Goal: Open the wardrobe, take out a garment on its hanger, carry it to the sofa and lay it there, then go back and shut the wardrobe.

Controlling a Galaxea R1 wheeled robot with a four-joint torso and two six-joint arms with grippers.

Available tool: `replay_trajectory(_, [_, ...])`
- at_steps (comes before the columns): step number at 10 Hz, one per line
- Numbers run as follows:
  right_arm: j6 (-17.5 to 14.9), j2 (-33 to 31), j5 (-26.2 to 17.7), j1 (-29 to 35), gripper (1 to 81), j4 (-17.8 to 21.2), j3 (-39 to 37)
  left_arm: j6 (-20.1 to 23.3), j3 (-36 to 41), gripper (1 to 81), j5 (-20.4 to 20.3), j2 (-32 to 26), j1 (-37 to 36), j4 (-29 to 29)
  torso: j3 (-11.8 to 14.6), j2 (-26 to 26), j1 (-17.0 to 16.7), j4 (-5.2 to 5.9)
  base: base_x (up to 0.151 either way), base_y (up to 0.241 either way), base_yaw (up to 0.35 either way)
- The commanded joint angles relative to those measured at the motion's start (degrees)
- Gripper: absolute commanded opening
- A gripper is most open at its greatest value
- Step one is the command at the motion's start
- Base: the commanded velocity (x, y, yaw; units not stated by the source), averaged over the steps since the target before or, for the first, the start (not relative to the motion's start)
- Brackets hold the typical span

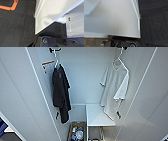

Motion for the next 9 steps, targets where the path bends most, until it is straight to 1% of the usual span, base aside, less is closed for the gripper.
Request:
replay_trajectory(1, [1.18, 11.74, -2.4, -7.71, 81.1, 2.56, -13.81, -0.8, -14.3, 81.1, -0.75, 14.62, 6.7, -4.49, 0.0, 0.02, 0.0, 0.0, 0.0, 0.0, 0.0])
replay_trajectory(2, [1.09, 13.31, -2.31, -9.9, 81.1, 2.38, -14.59, -0.54, -17.35, 81.1, 1.33, 17.95, 7.4, -4.4, 0.0, 0.0, -0.02, 0.0, 0.0, 0.0, 0.0])
replay_trajectory(3, [1.0, 15.15, -2.31, -12.01, 81.1, 2.12, -15.13, -0.2, -22.25, 81.1, 3.63, 22.76, 8.01, -2.94, 0.0, 0.0, -0.02, 0.0, 0.0, 0.0, 0.0])
replay_trajectory(4, [0.48, 17.69, -2.31, -14.22, 81.1, 1.5, -16.07, 0.87, -27.06, 81.1, 4.26, 27.65, 8.29, 3.51, 0.02, 0.0, -0.02, 0.0, 0.0, 0.0, 0.0])
replay_trajectory(5, [0.39, 20.77, -2.4, -15.71, 81.1, 1.42, -18.02, 0.95, -29.5, 81.1, 5.48, 31.4, 8.81, 7.44, 0.02, 0.0, -0.02, 0.0, 0.0, 0.0, 0.0])
replay_trajectory(6, [0.3, 23.93, -2.31, -17.64, 81.1, 1.5, -20.99, 1.04, -31.35, 81.1, 7.58, 34.4, 8.99, 9.65, 0.02, -0.02, -0.04, 0.0, 0.0, 0.0, 0.0])
replay_trajectory(7, [-0.05, 27.53, -2.31, -19.58, 81.1, 1.16, -25.45, 1.04, -32.76, 81.1, 8.83, 36.77, 9.34, 11.15, 0.05, -0.05, -0.09, 0.0, 0.0, 0.0, 0.0])
replay_trajectory(8, [-0.84, 30.47, -2.22, -21.42, 81.1, 0.1, -29.19, 1.04, -33.82, 81.1, 8.92, 38.46, 9.96, 12.3, 0.07, -0.05, -0.09, 0.0, 0.0, 0.0, 0.0])
replay_trajectory(9, [-1.46, 33.79, 0.39, -23.62, 81.1, -1.56, -33.99, 1.13, -35.57, 81.1, 8.92, 40.38, 10.74, 12.56, 0.09, -0.05, -0.11, 0.0, 0.0, 0.0, 0.0])
